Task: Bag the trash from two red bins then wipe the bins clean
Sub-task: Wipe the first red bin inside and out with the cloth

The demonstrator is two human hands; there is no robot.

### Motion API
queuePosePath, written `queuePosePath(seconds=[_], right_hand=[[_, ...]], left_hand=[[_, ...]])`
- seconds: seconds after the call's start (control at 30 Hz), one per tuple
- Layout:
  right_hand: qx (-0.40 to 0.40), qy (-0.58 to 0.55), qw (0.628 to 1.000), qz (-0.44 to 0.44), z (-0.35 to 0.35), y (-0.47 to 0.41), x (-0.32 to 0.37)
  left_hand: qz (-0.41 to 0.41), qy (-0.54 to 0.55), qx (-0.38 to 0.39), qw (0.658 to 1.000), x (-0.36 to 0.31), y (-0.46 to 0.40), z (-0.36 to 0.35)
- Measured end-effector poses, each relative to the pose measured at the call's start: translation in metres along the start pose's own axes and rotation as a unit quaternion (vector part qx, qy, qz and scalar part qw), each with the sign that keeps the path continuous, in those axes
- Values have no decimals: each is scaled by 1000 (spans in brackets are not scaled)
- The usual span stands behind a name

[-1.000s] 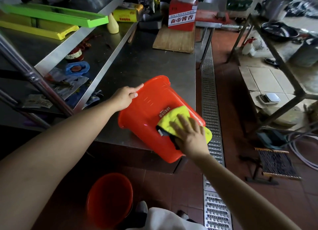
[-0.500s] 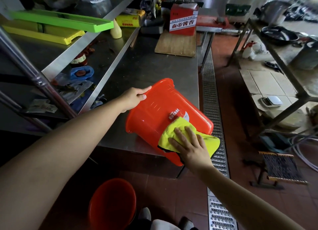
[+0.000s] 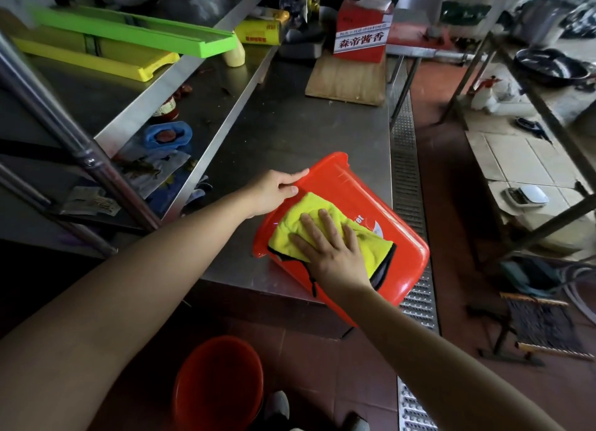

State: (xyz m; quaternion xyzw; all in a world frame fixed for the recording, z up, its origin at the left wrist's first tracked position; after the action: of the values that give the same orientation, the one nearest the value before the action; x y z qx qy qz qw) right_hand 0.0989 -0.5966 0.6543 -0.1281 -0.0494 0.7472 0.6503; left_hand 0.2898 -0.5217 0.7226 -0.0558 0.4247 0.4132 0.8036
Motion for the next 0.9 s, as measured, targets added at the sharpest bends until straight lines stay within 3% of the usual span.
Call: queuePosePath(seconds=[0.33,0.77,0.9], right_hand=[[7,38,999,-1,8,129,-33],[48,-72,995,-59,24,-29,-33],[55,-59,996,-37,24,-27,-32]], left_hand=[[17,20,20,999,-4,1,-8],[16,32,5,999,-2,14,-8],[7,-9,-23,1000,3,17,-4]])
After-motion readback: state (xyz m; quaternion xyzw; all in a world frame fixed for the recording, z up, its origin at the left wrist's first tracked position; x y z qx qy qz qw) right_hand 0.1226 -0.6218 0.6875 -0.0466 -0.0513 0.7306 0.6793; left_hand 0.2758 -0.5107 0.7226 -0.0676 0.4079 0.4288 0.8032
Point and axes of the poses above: each hand's wrist, its own y-axis away from the middle knuckle, its own z-axis out of the back of the hand, x = y × z, the point moved 4 cm from there along -y, towards the middle knuckle, and after that the axes turned 11 degrees about z, right-handed, at the moved point
